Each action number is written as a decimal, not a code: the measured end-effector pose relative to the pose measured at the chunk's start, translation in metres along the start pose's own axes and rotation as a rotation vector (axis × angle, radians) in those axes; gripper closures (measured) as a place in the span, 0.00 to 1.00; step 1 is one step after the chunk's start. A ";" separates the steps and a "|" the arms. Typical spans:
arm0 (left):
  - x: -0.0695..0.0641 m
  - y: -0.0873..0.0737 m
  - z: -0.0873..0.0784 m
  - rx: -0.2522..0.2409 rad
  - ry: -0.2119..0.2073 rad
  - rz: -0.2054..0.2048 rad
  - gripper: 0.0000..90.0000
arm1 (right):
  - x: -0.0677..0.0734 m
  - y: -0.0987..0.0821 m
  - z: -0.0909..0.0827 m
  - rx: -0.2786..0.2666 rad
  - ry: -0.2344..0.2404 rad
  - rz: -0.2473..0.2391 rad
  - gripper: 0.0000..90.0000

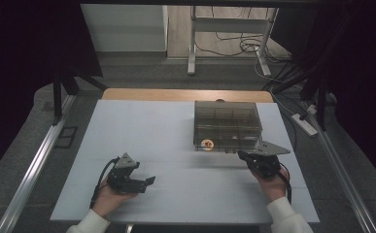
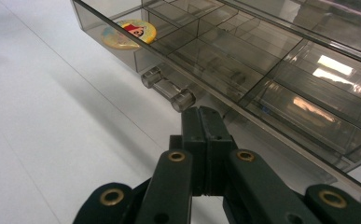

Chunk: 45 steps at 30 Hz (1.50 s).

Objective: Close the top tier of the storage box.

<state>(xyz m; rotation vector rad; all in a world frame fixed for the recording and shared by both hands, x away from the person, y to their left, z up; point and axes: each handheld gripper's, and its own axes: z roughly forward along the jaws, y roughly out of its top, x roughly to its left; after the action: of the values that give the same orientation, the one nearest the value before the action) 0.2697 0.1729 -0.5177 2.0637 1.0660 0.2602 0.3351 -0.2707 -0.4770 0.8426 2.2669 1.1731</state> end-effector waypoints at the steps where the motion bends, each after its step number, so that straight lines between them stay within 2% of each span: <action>1: 0.000 0.000 0.000 -0.001 -0.001 -0.001 0.17 | 0.000 0.000 0.001 0.002 0.001 -0.001 0.99; 27: -0.001 0.000 0.000 -0.001 0.002 0.006 0.16 | 0.002 -0.002 0.012 0.017 -0.015 -0.028 0.99; 43: -0.002 0.000 0.001 0.006 0.001 0.009 0.16 | -0.001 0.001 0.016 -0.002 -0.026 -0.012 0.99; 45: -0.002 0.000 0.001 0.005 0.001 0.009 0.16 | -0.002 0.002 0.016 0.000 -0.029 -0.021 0.99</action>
<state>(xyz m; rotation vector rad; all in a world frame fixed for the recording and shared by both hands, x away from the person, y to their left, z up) 0.2692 0.1704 -0.5179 2.0735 1.0589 0.2632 0.3472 -0.2619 -0.4841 0.8290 2.2471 1.1440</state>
